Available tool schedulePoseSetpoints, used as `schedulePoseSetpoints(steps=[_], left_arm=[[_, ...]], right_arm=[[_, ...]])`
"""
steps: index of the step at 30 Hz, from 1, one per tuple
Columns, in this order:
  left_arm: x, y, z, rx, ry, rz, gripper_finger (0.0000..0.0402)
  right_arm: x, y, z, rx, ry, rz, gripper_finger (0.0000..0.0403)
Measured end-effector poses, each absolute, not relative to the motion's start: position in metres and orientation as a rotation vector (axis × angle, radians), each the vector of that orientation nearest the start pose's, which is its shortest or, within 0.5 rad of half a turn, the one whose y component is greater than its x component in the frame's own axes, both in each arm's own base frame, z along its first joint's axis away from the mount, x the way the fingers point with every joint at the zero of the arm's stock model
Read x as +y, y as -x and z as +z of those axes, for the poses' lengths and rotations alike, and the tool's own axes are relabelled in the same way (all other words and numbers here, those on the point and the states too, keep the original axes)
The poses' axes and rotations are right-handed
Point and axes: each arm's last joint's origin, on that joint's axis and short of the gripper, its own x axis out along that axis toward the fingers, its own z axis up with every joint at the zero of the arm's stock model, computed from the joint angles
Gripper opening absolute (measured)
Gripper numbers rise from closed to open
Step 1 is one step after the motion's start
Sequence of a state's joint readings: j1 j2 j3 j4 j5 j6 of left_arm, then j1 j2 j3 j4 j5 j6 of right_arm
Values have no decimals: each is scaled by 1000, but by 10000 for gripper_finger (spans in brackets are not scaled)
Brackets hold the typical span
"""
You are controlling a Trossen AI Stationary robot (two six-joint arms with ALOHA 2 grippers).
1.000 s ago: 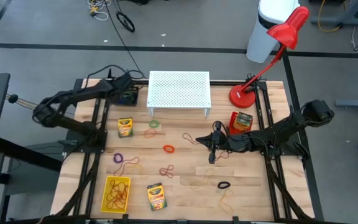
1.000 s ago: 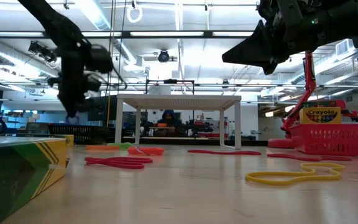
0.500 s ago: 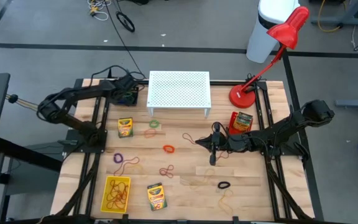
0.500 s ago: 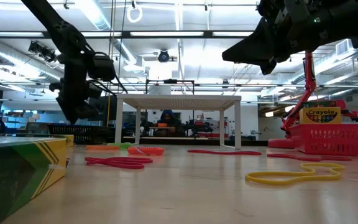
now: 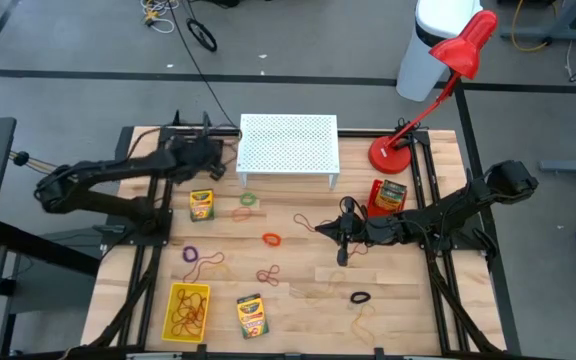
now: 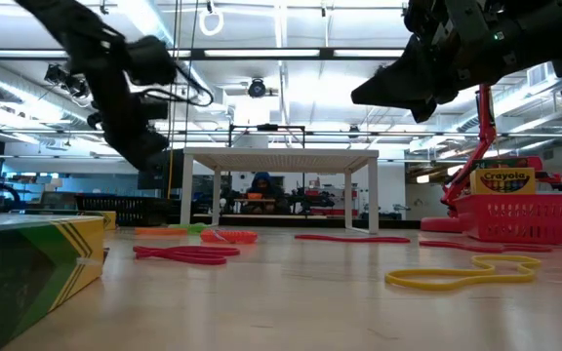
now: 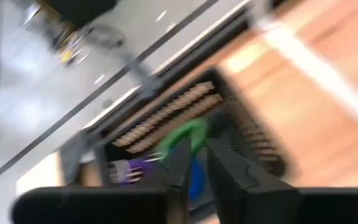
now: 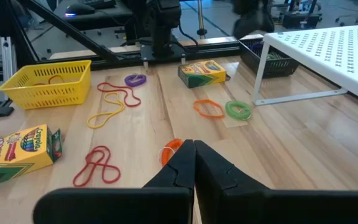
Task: Pick & Place Office Desk Supplies
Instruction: Put the right yellow rubber band into the yellow bin
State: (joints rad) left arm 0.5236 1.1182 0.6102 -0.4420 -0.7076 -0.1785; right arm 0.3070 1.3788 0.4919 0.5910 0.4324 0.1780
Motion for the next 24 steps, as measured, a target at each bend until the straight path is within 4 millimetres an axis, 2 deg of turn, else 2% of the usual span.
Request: schedulePoseSetpoints(steps=[4,7,14,19,21,24], left_arm=[[89,-161,186,707,78,1099,15],[69,-159,177,575,102,959,6],[26,-158,167,251,46,455,10],[4,-156,167,64,53,89,11],[0,-156,168,43,111,39,11],[-1,-158,168,45,189,56,12]], right_arm=[[67,-252,183,264,-70,-148,5],[67,-252,183,264,-71,-149,5],[67,-252,183,260,-123,-156,5],[67,-253,184,249,-128,-155,5],[67,-253,186,232,-132,-153,5],[66,-255,190,195,-99,-150,5]])
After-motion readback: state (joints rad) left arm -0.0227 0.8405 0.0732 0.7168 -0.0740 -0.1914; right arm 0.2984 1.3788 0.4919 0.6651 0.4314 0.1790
